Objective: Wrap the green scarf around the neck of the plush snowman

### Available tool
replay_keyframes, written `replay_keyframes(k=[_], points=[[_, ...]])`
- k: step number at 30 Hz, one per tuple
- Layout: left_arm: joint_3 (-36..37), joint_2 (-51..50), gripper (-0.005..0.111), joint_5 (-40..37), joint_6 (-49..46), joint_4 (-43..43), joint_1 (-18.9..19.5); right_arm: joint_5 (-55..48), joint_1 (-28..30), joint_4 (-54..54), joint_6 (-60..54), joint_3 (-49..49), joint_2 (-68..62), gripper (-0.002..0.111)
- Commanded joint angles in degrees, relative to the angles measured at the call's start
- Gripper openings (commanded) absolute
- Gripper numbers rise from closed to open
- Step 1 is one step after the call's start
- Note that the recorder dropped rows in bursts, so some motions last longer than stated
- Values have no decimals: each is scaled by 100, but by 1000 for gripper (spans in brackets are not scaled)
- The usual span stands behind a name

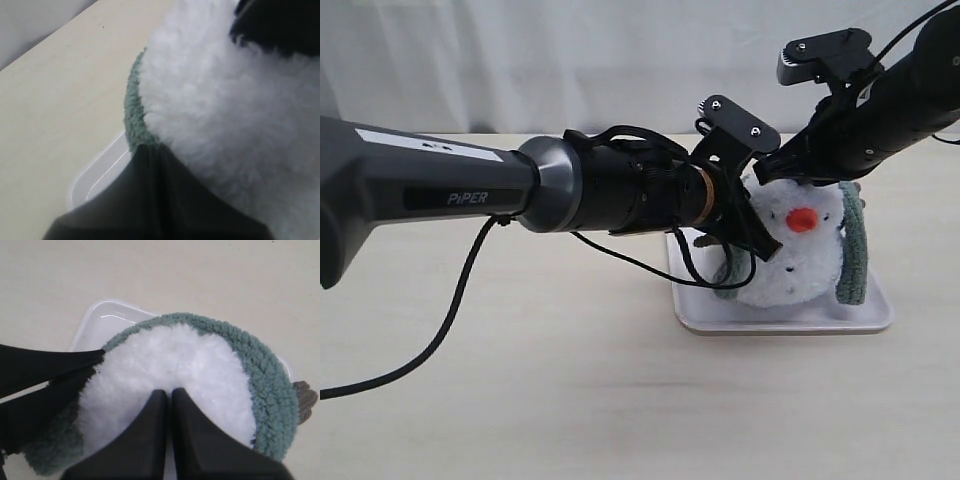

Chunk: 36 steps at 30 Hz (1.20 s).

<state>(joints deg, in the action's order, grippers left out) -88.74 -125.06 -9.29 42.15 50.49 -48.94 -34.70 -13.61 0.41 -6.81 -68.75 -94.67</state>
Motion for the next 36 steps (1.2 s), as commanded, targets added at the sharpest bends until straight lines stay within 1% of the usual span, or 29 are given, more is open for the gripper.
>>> replay_keyframes(k=[1,3,6,8,10,13,16,19,22,25,26,29,31,36], points=[[-1,57,12,-284,-16,-88,-108,-113,17,24,-4,44,-40,4],[-1,57,25,-399,-16,-88,-108,-113,17,24,-4,44,-40,4],[-1,57,48,-490,-16,-88,-108,-113,17,24,-4,44,-40,4],[-1,79,59,-516,-16,-76,-108,-113,17,24,-4,44,-40,4],[-1,120,65,-605,-44,-4,-108,-113,17,24,-4,44,-40,4],[-1,299,65,-722,-137,-4,-108,-124,17,24,-4,44,-40,4],[-1,593,65,-1014,-315,-4,-108,-134,17,24,-4,44,-40,4],[-1,852,65,-1478,-331,-43,-108,-134,17,24,-4,44,-40,4],[11,1029,65,-2151,-470,-343,-108,-149,17,24,-4,44,-40,4],[11,1103,64,-2601,-1161,-936,-108,-162,17,24,-4,44,-40,4],[11,1095,64,-2680,-1607,-1384,-108,-162,17,24,-4,44,-40,4],[153,1105,64,-2549,-2699,-2355,-108,-162,17,24,-4,44,-40,4],[260,1127,64,-2428,-3068,-2568,-108,-178,17,24,-4,44,-40,4],[375,1153,64,-2526,-3618,-2522,-108,-178,17,24,-4,44,-40,4]])
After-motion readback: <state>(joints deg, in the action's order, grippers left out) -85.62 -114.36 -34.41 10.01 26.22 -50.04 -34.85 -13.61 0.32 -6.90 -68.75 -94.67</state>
